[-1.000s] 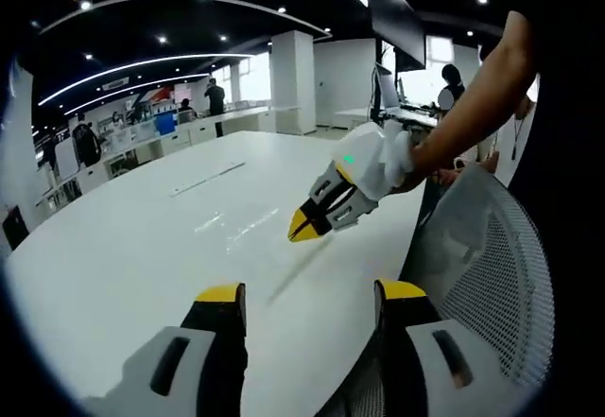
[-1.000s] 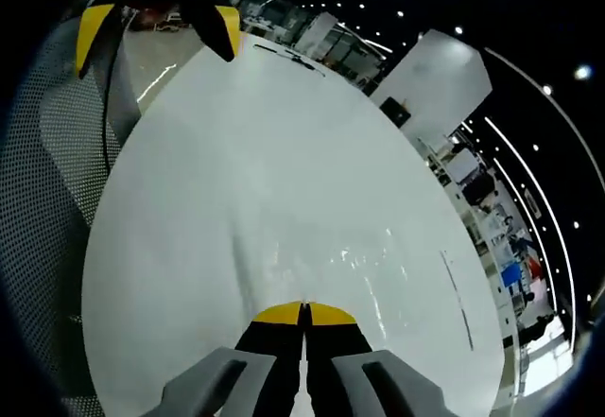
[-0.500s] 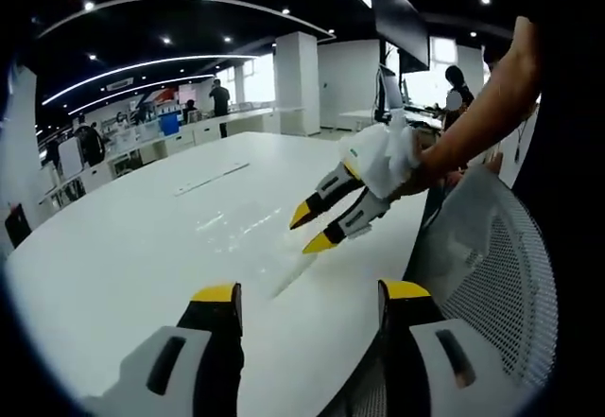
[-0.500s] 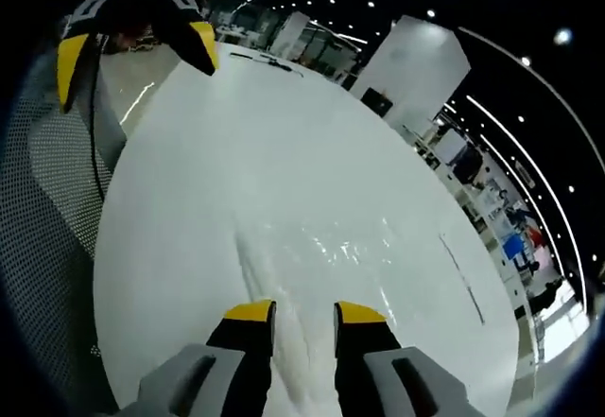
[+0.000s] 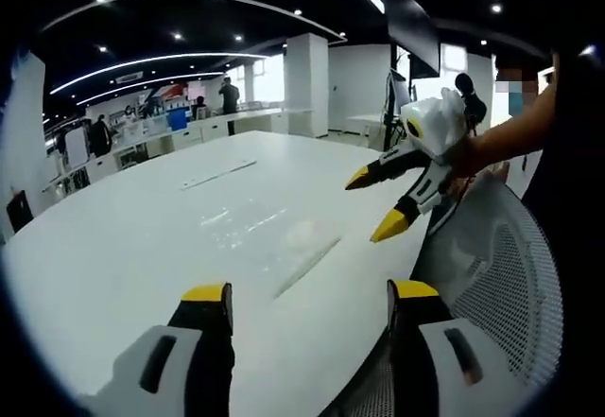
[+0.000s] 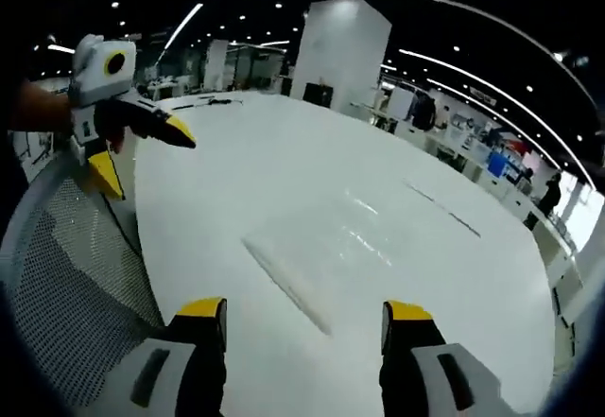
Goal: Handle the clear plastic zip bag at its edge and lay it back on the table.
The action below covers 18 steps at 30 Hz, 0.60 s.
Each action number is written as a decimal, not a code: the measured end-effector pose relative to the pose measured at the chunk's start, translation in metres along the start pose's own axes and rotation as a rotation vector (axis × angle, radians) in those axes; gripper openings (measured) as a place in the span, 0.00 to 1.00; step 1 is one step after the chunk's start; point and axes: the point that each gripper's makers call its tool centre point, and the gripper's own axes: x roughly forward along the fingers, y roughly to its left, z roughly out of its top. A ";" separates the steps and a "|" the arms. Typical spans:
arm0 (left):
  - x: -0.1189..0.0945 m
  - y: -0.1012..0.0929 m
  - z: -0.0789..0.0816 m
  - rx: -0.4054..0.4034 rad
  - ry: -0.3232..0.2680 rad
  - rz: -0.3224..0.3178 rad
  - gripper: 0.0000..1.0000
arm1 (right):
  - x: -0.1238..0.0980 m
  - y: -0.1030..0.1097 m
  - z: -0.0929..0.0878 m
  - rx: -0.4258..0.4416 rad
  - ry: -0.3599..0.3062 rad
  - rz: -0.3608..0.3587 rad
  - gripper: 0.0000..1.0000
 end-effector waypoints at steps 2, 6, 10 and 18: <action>0.000 0.000 -0.002 -0.011 0.003 0.000 0.68 | -0.010 -0.002 -0.007 0.001 -0.004 -0.004 0.76; 0.000 -0.002 -0.006 -0.002 0.017 0.001 0.70 | -0.026 -0.007 -0.006 0.010 -0.043 -0.037 0.81; -0.001 -0.002 -0.005 -0.005 0.003 0.012 0.71 | -0.033 -0.007 0.008 0.038 -0.113 -0.044 0.88; -0.001 0.003 -0.006 -0.028 -0.024 0.027 0.74 | -0.045 -0.004 -0.011 0.058 -0.141 -0.059 0.96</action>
